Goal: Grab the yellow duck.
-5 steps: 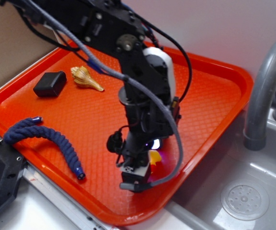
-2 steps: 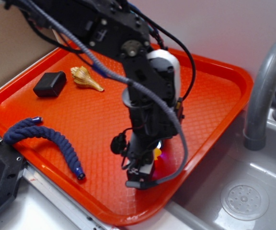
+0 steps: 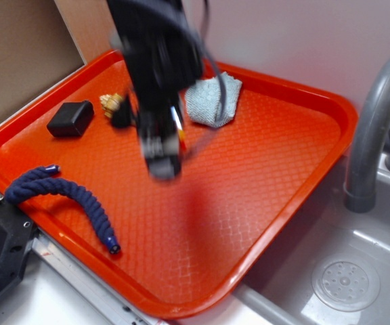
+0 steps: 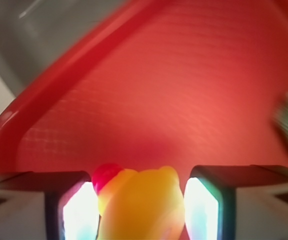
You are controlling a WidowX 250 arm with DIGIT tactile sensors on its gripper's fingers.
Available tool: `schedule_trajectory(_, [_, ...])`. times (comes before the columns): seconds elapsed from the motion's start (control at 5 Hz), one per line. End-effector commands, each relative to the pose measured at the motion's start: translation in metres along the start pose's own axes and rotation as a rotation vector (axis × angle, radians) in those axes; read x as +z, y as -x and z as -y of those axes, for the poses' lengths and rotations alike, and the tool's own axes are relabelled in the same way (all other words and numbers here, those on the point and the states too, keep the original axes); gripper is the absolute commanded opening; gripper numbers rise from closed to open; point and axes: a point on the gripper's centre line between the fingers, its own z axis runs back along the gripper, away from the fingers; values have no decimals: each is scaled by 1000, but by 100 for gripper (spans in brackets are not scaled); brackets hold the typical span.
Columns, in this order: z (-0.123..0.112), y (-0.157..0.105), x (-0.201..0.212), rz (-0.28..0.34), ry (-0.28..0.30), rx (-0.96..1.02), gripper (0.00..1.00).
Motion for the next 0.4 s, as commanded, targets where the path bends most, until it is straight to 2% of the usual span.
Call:
schedule_trajectory(0.0, [-22,47,117,49,-98,493,0])
schedule_trajectory(0.2, [-24,64,135,63,-114,744,0])
